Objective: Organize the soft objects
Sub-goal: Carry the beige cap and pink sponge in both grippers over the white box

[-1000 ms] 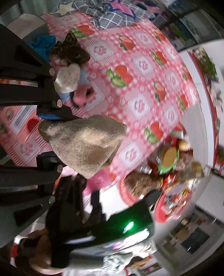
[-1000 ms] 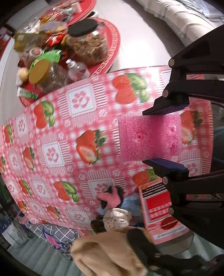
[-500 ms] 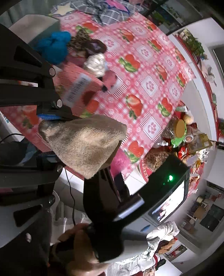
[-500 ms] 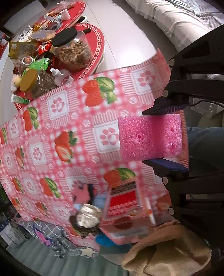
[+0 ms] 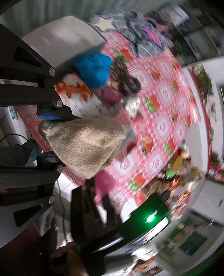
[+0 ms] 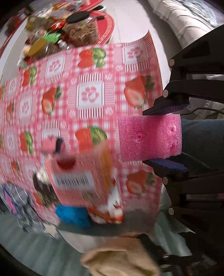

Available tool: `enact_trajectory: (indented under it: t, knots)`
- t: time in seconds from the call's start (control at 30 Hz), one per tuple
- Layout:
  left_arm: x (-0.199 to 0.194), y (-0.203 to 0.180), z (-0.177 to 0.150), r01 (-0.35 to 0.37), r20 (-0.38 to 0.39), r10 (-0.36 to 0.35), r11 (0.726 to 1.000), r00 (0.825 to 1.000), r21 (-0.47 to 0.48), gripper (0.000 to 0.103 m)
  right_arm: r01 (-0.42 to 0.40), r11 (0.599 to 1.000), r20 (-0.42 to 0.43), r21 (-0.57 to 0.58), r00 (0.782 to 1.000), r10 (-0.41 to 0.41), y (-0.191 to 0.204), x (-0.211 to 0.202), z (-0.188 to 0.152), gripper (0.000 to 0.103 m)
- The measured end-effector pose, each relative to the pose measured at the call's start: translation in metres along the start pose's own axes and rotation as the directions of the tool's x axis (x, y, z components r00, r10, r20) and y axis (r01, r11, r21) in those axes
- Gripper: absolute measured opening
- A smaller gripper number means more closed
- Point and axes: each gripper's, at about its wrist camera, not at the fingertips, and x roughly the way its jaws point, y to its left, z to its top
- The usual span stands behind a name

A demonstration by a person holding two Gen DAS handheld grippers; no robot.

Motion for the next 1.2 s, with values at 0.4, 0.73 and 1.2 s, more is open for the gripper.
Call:
enact_trajectory:
  t: [0.4,0.73,1.2]
  knots:
    - [-0.032,0.094,-0.047,-0.142,0.058,0.174,0.924,0.983,-0.355,0.031,0.026,0.964,0.02,-0.266,1.0,-0.022,0.081,-0.014,0.001,0.048]
    - [-0.042,0.153,-0.103,-0.22,0.004,0.273,0.783,0.962,-0.582,0.031,0.037,0.893,0.014,-0.449,0.999,-0.034,0.142,-0.015,0.009,0.048]
    - [-0.039,0.185,-0.145,-0.252,-0.071,0.288,0.665,0.955,-0.703,0.031,0.009,0.814,0.024,-0.581,1.0,0.006,0.208,-0.015,0.028,0.048]
